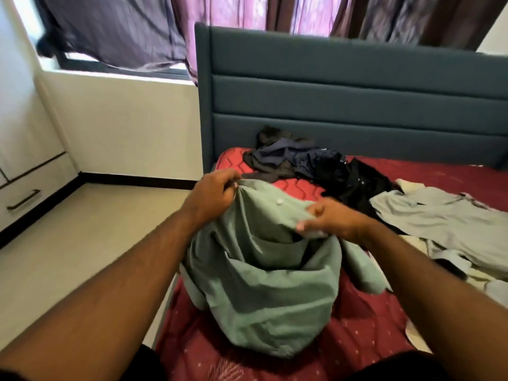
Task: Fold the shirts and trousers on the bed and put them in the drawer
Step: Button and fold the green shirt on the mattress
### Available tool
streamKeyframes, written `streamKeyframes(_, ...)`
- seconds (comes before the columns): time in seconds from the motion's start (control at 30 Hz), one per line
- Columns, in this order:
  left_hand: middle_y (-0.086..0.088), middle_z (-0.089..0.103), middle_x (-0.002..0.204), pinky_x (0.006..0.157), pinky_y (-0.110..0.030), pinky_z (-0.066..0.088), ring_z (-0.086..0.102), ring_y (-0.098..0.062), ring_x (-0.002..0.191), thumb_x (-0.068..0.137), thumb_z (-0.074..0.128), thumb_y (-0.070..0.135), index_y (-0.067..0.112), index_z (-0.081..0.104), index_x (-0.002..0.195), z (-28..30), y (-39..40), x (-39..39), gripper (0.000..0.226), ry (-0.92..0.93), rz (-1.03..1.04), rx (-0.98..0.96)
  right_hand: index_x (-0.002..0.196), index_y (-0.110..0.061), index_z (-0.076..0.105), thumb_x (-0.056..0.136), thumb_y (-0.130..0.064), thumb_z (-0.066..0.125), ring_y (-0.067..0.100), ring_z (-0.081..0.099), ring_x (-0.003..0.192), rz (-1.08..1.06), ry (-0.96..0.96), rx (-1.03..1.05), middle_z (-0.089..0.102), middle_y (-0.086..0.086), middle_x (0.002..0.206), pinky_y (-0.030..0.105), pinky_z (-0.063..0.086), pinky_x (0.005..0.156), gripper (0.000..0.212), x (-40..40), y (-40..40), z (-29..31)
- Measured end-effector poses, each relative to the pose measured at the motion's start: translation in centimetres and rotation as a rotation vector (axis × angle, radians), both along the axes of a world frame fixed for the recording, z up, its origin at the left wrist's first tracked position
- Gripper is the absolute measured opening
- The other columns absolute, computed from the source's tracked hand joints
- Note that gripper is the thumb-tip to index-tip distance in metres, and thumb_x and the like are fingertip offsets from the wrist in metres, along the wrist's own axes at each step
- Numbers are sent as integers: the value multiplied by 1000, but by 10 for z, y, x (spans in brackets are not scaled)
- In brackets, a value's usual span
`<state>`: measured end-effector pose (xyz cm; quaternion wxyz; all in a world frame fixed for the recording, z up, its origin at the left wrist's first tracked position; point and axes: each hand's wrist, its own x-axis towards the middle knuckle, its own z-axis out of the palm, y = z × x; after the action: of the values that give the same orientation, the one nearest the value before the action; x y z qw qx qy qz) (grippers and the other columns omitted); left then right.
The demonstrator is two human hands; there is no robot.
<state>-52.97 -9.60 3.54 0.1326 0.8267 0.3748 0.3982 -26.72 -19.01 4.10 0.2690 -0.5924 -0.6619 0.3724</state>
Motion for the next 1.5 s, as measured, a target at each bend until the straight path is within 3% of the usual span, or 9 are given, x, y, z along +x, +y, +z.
streamKeyframes(0.13, -10, 69, 100, 81, -40, 52, 64, -27, 90, 82, 54, 2, 10, 69, 102, 0, -2, -13, 26, 212, -79, 92, 87, -28, 51, 80, -32, 71, 15, 55, 95, 91, -979, -139, 56, -11, 86, 33, 31, 80, 22, 12, 7, -9)
streamKeyframes(0.4, 13, 63, 91, 82, -2, 38, 56, 17, 85, 79, 47, -1, 3, 72, 108, -3, -17, -22, 38, 32, -66, -95, 99, -16, 58, 86, -10, 52, 34, 59, 96, -494, -760, 273, 64, 11, 100, 38, 47, 75, 16, 53, -1, 2)
streamKeyframes(0.5, 37, 59, 85, 82, 5, 33, 49, 30, 88, 84, 51, -16, 4, 71, 109, -5, -24, -15, 37, 20, -119, -135, 97, -12, 62, 86, -2, 50, 28, 58, 89, -789, -264, 400, 64, 10, 95, 32, 42, 74, 20, 52, -10, -10)
streamKeyframes(0.77, 1, 66, 86, 76, -20, 40, 56, -10, 83, 91, 56, -3, 9, 72, 98, -23, -23, -15, 20, -189, 30, -379, 88, -6, 63, 90, -10, 58, 14, 56, 58, -494, 566, 79, 62, 8, 72, 25, 46, 55, 7, 40, -29, 37)
streamKeyframes(0.9, 5, 62, 70, 63, -17, 43, 54, -7, 67, 89, 60, 0, 17, 69, 75, -50, -34, -25, 24, 188, -143, -506, 87, -9, 65, 96, -37, 56, 16, 55, 59, -123, -722, -646, 70, 12, 88, 30, 49, 65, 31, 66, -41, -11)
streamKeyframes(0.97, 2, 71, 85, 72, -15, 47, 61, -4, 75, 88, 63, 2, 13, 74, 94, -62, -39, -25, 17, 232, -195, -493, 102, -9, 64, 92, -47, 57, 24, 57, 81, -197, -1186, -306, 66, 14, 107, 31, 46, 76, 40, 74, -35, -8)
streamKeyframes(1.07, -9, 72, 100, 83, -27, 50, 66, -17, 90, 87, 64, 3, 7, 72, 109, -71, -40, -27, 23, 118, -178, -510, 75, -21, 48, 85, -52, 64, 29, 57, 80, -430, -832, 259, 57, 4, 81, 32, 39, 62, 36, 73, -26, 29)
streamKeyframes(1.3, 2, 74, 95, 75, -28, 54, 67, -15, 85, 79, 71, 11, 24, 76, 95, -106, -69, -33, 22, 676, -291, -815, 122, -30, 55, 86, -44, 57, 25, 50, 118, -98, -1406, 133, 53, 1, 124, 38, 35, 91, 38, 48, -38, -44)
streamKeyframes(1.5, 0, 74, 79, 64, -22, 51, 64, -6, 64, 80, 71, 28, 17, 78, 88, -120, -86, -9, 15, 491, -140, -768, 84, -22, 70, 79, -30, 51, 24, 61, 76, -29, -737, 644, 65, -2, 82, 36, 47, 69, 21, -23, -71, -149)
